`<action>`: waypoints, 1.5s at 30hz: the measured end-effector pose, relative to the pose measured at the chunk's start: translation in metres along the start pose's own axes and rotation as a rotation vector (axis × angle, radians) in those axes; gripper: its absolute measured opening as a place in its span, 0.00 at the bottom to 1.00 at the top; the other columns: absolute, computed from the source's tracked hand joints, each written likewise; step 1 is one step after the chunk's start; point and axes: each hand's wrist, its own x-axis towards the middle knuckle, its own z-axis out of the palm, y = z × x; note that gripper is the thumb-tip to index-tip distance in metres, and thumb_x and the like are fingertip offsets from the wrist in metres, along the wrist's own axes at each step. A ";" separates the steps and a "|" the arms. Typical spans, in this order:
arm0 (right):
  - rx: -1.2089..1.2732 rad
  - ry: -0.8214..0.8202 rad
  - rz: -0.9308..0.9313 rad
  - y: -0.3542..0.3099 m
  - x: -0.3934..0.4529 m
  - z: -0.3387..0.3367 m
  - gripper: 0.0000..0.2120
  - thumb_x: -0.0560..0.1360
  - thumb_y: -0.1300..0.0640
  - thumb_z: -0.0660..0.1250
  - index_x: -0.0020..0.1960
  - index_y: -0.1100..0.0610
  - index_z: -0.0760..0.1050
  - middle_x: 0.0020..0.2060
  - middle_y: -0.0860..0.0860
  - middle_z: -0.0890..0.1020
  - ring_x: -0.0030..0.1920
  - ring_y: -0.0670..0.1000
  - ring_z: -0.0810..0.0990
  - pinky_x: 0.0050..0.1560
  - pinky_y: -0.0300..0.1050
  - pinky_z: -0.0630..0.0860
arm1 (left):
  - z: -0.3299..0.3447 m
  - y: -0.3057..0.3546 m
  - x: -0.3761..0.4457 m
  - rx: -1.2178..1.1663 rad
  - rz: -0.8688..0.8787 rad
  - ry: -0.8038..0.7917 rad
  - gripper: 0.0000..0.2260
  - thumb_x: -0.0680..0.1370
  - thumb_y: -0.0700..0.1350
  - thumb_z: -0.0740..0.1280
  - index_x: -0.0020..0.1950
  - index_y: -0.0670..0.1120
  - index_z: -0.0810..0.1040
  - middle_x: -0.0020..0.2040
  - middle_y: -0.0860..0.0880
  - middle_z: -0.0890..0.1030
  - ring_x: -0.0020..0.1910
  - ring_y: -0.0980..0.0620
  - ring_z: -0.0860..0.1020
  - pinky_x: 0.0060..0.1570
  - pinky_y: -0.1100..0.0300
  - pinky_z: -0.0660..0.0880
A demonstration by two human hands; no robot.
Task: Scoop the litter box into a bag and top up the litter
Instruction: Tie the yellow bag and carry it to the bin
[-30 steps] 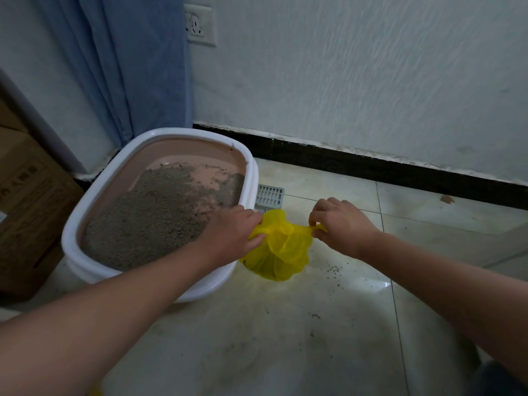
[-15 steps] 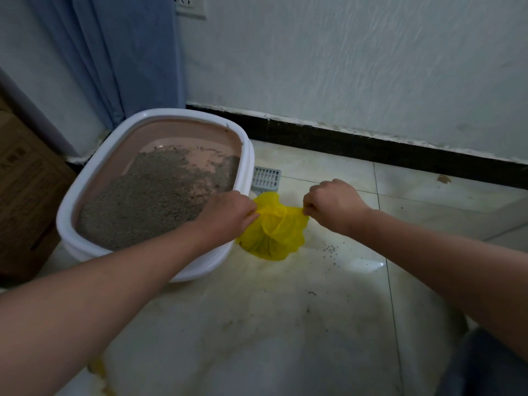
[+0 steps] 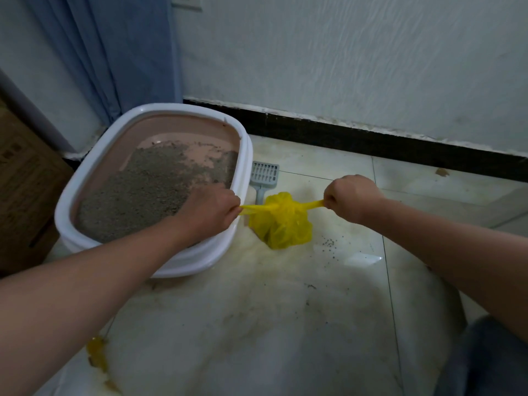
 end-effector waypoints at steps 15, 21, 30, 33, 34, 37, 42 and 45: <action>0.124 -0.044 -0.172 -0.022 0.001 0.011 0.11 0.78 0.47 0.62 0.51 0.51 0.81 0.46 0.50 0.82 0.48 0.52 0.77 0.49 0.49 0.75 | 0.009 0.050 0.031 0.250 0.032 -0.269 0.15 0.80 0.58 0.58 0.46 0.48 0.76 0.46 0.47 0.81 0.48 0.45 0.76 0.51 0.50 0.64; 0.121 0.061 -0.174 -0.021 0.002 0.005 0.11 0.79 0.48 0.62 0.51 0.50 0.82 0.44 0.48 0.83 0.46 0.52 0.78 0.47 0.48 0.75 | 0.010 0.038 0.027 0.098 0.080 -0.141 0.11 0.78 0.51 0.65 0.37 0.48 0.77 0.35 0.47 0.80 0.37 0.43 0.77 0.42 0.53 0.66; 0.088 0.011 -0.136 -0.014 0.004 0.008 0.12 0.79 0.48 0.61 0.50 0.49 0.82 0.42 0.47 0.83 0.42 0.50 0.78 0.45 0.46 0.74 | 0.000 0.022 0.011 0.092 0.083 -0.141 0.10 0.72 0.47 0.72 0.32 0.48 0.77 0.28 0.45 0.76 0.30 0.43 0.74 0.34 0.57 0.62; 0.080 0.016 -0.184 -0.015 0.002 0.008 0.12 0.80 0.50 0.60 0.49 0.50 0.82 0.42 0.48 0.82 0.44 0.51 0.76 0.46 0.47 0.73 | 0.009 0.023 0.007 0.105 0.095 -0.137 0.10 0.73 0.50 0.69 0.33 0.49 0.77 0.28 0.47 0.76 0.31 0.45 0.75 0.34 0.57 0.61; 0.090 0.017 -0.187 -0.014 0.002 0.008 0.12 0.80 0.51 0.59 0.49 0.51 0.81 0.43 0.48 0.82 0.44 0.51 0.76 0.46 0.48 0.73 | 0.011 0.025 0.007 0.101 0.087 -0.123 0.11 0.73 0.52 0.66 0.34 0.49 0.77 0.28 0.48 0.76 0.31 0.45 0.75 0.34 0.57 0.63; 0.130 0.025 -0.180 -0.012 0.004 0.005 0.11 0.79 0.53 0.60 0.50 0.52 0.81 0.44 0.49 0.81 0.46 0.51 0.76 0.46 0.49 0.74 | 0.014 0.029 0.012 0.081 0.045 -0.061 0.18 0.71 0.62 0.61 0.42 0.48 0.79 0.34 0.49 0.78 0.34 0.47 0.76 0.34 0.57 0.67; 0.150 0.034 -0.187 -0.021 0.005 0.000 0.11 0.79 0.53 0.61 0.54 0.51 0.80 0.48 0.49 0.82 0.50 0.52 0.76 0.49 0.49 0.74 | 0.013 0.048 0.042 -0.012 0.084 -0.152 0.30 0.71 0.66 0.64 0.65 0.47 0.72 0.56 0.47 0.77 0.53 0.47 0.76 0.48 0.54 0.72; 0.179 0.015 -0.153 -0.019 0.002 0.001 0.15 0.78 0.49 0.63 0.63 0.50 0.76 0.55 0.49 0.81 0.56 0.52 0.76 0.55 0.48 0.73 | 0.013 0.064 0.058 0.002 0.117 -0.314 0.31 0.71 0.61 0.66 0.70 0.49 0.67 0.61 0.47 0.74 0.57 0.47 0.74 0.51 0.52 0.72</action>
